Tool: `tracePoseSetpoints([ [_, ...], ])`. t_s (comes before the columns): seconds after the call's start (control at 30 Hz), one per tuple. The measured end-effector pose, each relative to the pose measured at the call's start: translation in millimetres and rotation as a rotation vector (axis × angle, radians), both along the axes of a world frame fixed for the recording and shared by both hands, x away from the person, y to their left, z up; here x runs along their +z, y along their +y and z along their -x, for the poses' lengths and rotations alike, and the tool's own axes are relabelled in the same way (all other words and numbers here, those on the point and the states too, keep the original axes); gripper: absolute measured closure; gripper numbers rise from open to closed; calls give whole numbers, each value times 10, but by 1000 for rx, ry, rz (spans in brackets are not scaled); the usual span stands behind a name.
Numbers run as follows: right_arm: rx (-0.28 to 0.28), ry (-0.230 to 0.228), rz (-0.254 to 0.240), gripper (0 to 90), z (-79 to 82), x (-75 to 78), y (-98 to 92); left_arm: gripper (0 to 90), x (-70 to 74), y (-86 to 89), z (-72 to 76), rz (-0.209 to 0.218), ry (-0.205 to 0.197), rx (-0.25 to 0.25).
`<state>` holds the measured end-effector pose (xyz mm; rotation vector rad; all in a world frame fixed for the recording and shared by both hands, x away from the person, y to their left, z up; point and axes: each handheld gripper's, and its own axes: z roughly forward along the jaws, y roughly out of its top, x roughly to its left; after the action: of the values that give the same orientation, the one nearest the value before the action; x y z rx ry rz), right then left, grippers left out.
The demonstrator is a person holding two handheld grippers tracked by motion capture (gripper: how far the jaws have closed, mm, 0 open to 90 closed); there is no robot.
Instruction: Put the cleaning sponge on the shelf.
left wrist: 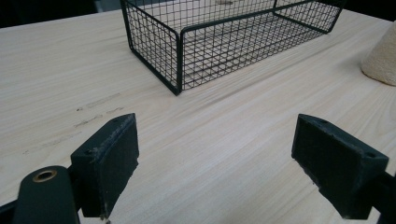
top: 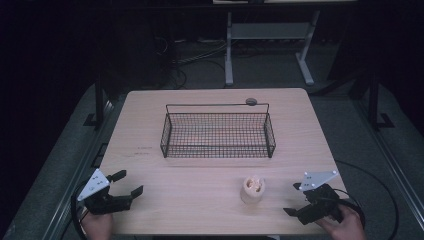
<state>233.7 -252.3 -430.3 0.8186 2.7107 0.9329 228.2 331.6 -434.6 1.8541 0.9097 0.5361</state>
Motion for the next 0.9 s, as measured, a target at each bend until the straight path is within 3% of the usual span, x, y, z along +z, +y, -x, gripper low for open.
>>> tracePoseSetpoints([
  [0.53,47,17,-22,146,0,12,97,136,-10,2,-9,1,7,1],
  [0.9,73,24,-6,146,-35,19,188,137,-5,-1,0,0,2,2],
])
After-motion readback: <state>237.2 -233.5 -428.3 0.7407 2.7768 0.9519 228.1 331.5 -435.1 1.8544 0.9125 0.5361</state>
